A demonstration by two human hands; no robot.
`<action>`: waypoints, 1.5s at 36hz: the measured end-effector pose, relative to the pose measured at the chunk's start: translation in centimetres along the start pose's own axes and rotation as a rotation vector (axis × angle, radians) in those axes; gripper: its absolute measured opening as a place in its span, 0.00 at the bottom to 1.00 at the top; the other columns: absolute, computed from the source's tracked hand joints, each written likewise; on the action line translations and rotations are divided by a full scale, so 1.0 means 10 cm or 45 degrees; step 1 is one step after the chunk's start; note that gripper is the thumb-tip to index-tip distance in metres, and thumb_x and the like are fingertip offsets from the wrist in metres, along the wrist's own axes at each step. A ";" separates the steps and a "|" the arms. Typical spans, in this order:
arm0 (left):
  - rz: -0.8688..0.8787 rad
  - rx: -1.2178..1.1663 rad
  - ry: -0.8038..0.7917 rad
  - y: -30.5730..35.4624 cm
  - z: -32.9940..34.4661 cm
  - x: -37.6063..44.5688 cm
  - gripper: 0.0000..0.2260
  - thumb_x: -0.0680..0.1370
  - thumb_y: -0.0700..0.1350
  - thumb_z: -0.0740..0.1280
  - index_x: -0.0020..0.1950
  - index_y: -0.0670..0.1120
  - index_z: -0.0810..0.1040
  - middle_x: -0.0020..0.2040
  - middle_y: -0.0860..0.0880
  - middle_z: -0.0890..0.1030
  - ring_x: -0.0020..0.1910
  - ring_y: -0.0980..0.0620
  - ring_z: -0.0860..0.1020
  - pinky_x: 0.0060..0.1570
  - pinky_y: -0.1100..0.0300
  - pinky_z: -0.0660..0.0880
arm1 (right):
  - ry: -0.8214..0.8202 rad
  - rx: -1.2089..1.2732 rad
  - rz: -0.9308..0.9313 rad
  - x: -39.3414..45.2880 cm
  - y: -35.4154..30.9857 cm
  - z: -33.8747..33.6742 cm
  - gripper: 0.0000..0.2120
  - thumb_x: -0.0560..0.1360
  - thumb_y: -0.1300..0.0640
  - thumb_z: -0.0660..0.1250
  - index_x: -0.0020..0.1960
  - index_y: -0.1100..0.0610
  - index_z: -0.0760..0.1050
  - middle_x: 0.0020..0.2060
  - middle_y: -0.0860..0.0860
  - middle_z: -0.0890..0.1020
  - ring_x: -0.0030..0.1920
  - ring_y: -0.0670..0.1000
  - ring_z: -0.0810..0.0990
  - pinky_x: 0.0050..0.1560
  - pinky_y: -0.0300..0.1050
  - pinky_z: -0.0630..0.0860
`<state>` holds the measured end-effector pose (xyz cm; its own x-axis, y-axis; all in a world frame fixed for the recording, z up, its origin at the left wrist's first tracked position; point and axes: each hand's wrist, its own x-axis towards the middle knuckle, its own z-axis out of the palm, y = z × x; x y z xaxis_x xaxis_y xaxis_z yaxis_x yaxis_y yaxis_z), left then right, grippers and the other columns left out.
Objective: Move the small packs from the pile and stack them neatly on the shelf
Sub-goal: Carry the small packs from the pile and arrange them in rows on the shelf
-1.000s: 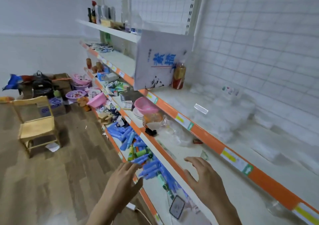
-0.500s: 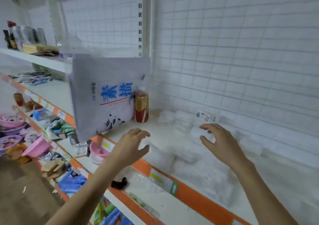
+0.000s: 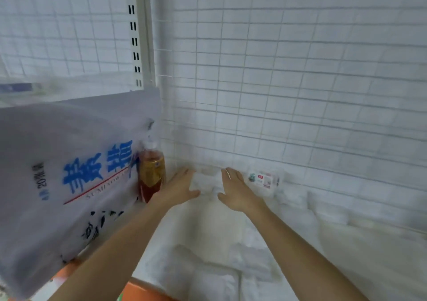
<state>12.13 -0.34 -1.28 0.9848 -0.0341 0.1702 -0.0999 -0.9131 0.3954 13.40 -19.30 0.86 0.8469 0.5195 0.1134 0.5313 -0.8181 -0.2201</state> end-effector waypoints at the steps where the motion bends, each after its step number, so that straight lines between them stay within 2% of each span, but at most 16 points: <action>1: 0.021 -0.014 -0.012 -0.02 0.03 0.08 0.31 0.74 0.52 0.68 0.73 0.47 0.58 0.71 0.47 0.59 0.69 0.48 0.62 0.65 0.54 0.65 | 0.006 -0.029 0.053 0.04 0.00 0.05 0.31 0.78 0.56 0.59 0.73 0.67 0.48 0.73 0.61 0.53 0.73 0.59 0.50 0.71 0.46 0.52; 5: 0.081 -0.030 -0.130 -0.13 0.16 0.33 0.34 0.74 0.51 0.67 0.75 0.47 0.54 0.76 0.48 0.47 0.74 0.48 0.50 0.69 0.55 0.58 | 0.050 -0.210 0.231 0.16 0.06 0.24 0.26 0.76 0.59 0.60 0.70 0.66 0.55 0.68 0.61 0.61 0.70 0.61 0.58 0.70 0.46 0.54; 8: 0.139 0.011 -0.199 -0.25 0.26 0.43 0.30 0.75 0.49 0.67 0.73 0.48 0.59 0.76 0.46 0.44 0.75 0.48 0.47 0.69 0.58 0.57 | 0.095 -0.263 0.300 0.21 0.07 0.33 0.28 0.76 0.62 0.59 0.73 0.61 0.52 0.72 0.62 0.54 0.74 0.62 0.48 0.73 0.51 0.49; 14: 0.377 0.106 -0.025 -0.39 0.37 0.38 0.20 0.77 0.47 0.64 0.67 0.45 0.64 0.68 0.47 0.63 0.67 0.48 0.61 0.62 0.59 0.62 | 0.220 -0.388 0.245 0.23 0.11 0.35 0.24 0.73 0.66 0.62 0.67 0.60 0.60 0.61 0.57 0.70 0.63 0.58 0.68 0.63 0.47 0.64; 18: 0.429 0.196 0.079 -0.39 0.38 0.36 0.19 0.76 0.49 0.64 0.64 0.48 0.67 0.63 0.48 0.69 0.62 0.47 0.66 0.58 0.57 0.65 | 0.225 -0.333 0.214 0.18 0.10 0.31 0.21 0.75 0.56 0.64 0.66 0.58 0.62 0.59 0.56 0.72 0.59 0.57 0.69 0.60 0.47 0.67; 24: 0.485 -0.040 0.254 -0.43 0.30 0.30 0.18 0.74 0.57 0.64 0.58 0.47 0.75 0.54 0.49 0.76 0.55 0.49 0.73 0.52 0.59 0.66 | 0.341 0.227 0.217 -0.04 0.04 0.16 0.16 0.78 0.54 0.62 0.63 0.59 0.69 0.58 0.53 0.73 0.58 0.53 0.74 0.58 0.45 0.70; 27: 0.404 -0.541 0.088 -0.48 0.22 0.19 0.10 0.72 0.53 0.70 0.51 0.55 0.75 0.50 0.53 0.77 0.51 0.55 0.77 0.51 0.59 0.73 | 0.303 0.569 0.275 -0.20 -0.02 0.06 0.14 0.78 0.55 0.63 0.62 0.55 0.69 0.52 0.49 0.75 0.52 0.45 0.76 0.51 0.38 0.73; 30: 0.316 -0.936 -0.173 -0.48 0.14 0.04 0.08 0.73 0.46 0.70 0.46 0.57 0.74 0.45 0.52 0.76 0.40 0.61 0.77 0.38 0.60 0.75 | 0.166 0.859 0.353 -0.31 -0.06 0.02 0.12 0.79 0.58 0.61 0.61 0.50 0.68 0.47 0.46 0.74 0.44 0.42 0.74 0.38 0.32 0.71; 35: 0.215 -0.939 -0.376 -0.60 0.13 -0.13 0.03 0.76 0.46 0.68 0.48 0.49 0.76 0.44 0.53 0.79 0.38 0.57 0.75 0.37 0.62 0.71 | -0.154 0.844 0.532 -0.34 -0.12 0.19 0.10 0.78 0.59 0.59 0.57 0.47 0.69 0.55 0.56 0.75 0.47 0.51 0.75 0.40 0.39 0.71; 37: 0.182 -0.924 -0.435 -0.63 0.15 -0.19 0.01 0.77 0.44 0.65 0.47 0.48 0.76 0.43 0.52 0.77 0.38 0.57 0.74 0.37 0.66 0.71 | -0.236 0.779 0.547 -0.34 -0.16 0.26 0.11 0.79 0.58 0.58 0.59 0.49 0.68 0.53 0.54 0.74 0.45 0.49 0.73 0.40 0.38 0.69; 40: 0.156 -0.910 -0.479 -0.62 0.16 -0.29 0.03 0.77 0.46 0.65 0.48 0.48 0.75 0.42 0.51 0.76 0.38 0.58 0.73 0.37 0.69 0.69 | -0.262 0.764 0.562 -0.36 -0.21 0.34 0.15 0.78 0.55 0.60 0.64 0.50 0.66 0.57 0.51 0.73 0.50 0.48 0.74 0.44 0.39 0.72; 42: 0.148 -0.875 -0.493 -0.64 0.13 -0.33 0.14 0.70 0.54 0.72 0.51 0.51 0.74 0.48 0.51 0.75 0.43 0.57 0.75 0.38 0.70 0.69 | -0.257 0.733 0.525 -0.39 -0.23 0.35 0.23 0.73 0.51 0.69 0.65 0.48 0.65 0.62 0.51 0.69 0.59 0.51 0.73 0.45 0.40 0.74; 45: 0.146 -0.696 -0.547 -0.71 0.09 -0.39 0.30 0.58 0.57 0.77 0.55 0.58 0.67 0.58 0.51 0.69 0.56 0.55 0.73 0.51 0.65 0.74 | -0.300 0.552 0.459 -0.44 -0.26 0.36 0.39 0.64 0.52 0.77 0.68 0.48 0.60 0.60 0.51 0.63 0.59 0.52 0.70 0.50 0.43 0.76; 47: 0.187 -0.544 -0.547 -0.74 0.09 -0.43 0.31 0.62 0.53 0.78 0.57 0.59 0.63 0.59 0.52 0.65 0.59 0.55 0.71 0.55 0.61 0.75 | -0.256 0.446 0.445 -0.45 -0.27 0.40 0.40 0.63 0.55 0.78 0.67 0.50 0.58 0.58 0.51 0.62 0.59 0.52 0.67 0.57 0.46 0.72; 51: 0.294 -0.365 -0.425 -0.70 0.06 -0.48 0.30 0.66 0.51 0.76 0.61 0.54 0.62 0.57 0.52 0.65 0.55 0.58 0.68 0.46 0.73 0.68 | -0.134 0.359 0.402 -0.49 -0.32 0.43 0.36 0.65 0.56 0.75 0.67 0.53 0.61 0.57 0.50 0.63 0.60 0.52 0.66 0.56 0.45 0.71; 54: 0.385 -0.097 -0.409 -0.69 0.07 -0.49 0.37 0.61 0.62 0.70 0.66 0.50 0.64 0.59 0.52 0.67 0.58 0.54 0.65 0.54 0.66 0.65 | -0.053 0.192 0.351 -0.55 -0.36 0.39 0.35 0.65 0.55 0.73 0.68 0.54 0.62 0.59 0.51 0.66 0.60 0.52 0.65 0.58 0.46 0.69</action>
<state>8.06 5.81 -5.44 0.9026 -0.4305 0.0045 -0.3887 -0.8104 0.4383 6.75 -18.26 -2.78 0.9554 0.2952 -0.0094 0.2699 -0.8855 -0.3783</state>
